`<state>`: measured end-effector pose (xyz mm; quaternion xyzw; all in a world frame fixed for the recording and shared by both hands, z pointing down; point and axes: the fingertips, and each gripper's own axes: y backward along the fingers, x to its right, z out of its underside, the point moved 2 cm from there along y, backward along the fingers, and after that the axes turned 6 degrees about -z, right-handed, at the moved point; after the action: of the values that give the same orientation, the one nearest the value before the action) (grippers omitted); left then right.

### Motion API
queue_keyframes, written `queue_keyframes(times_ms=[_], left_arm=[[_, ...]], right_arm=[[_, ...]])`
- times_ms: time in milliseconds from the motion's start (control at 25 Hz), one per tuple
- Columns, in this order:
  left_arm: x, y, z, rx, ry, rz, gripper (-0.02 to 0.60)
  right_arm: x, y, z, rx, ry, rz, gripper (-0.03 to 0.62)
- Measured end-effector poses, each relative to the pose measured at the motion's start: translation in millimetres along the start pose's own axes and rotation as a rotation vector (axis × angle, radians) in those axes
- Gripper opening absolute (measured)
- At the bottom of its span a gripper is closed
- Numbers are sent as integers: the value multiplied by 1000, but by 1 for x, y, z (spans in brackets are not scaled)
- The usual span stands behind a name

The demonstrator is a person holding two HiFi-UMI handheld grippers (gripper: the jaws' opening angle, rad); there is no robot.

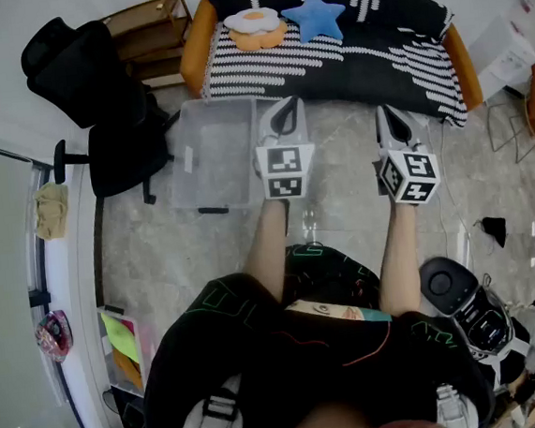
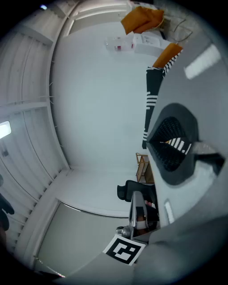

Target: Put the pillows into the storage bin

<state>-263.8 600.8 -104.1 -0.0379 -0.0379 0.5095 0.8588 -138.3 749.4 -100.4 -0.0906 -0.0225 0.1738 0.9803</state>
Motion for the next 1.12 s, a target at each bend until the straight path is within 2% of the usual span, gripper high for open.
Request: queue_keyframes(times_ms=[320, 480, 760, 1120], left_arm=[[-34, -18, 5, -8, 4, 20, 11], [-60, -27, 12, -27, 28, 20, 11], [-106, -41, 46, -90, 101, -14, 11], [-129, -72, 30, -29, 107, -9, 11]], right_arm=[[-5, -30, -10, 19, -12, 73, 3], [-20, -55, -8, -13, -23, 63, 3], [-46, -96, 9, -79, -44, 22, 3], [-26, -124, -16, -19, -55, 61, 3]])
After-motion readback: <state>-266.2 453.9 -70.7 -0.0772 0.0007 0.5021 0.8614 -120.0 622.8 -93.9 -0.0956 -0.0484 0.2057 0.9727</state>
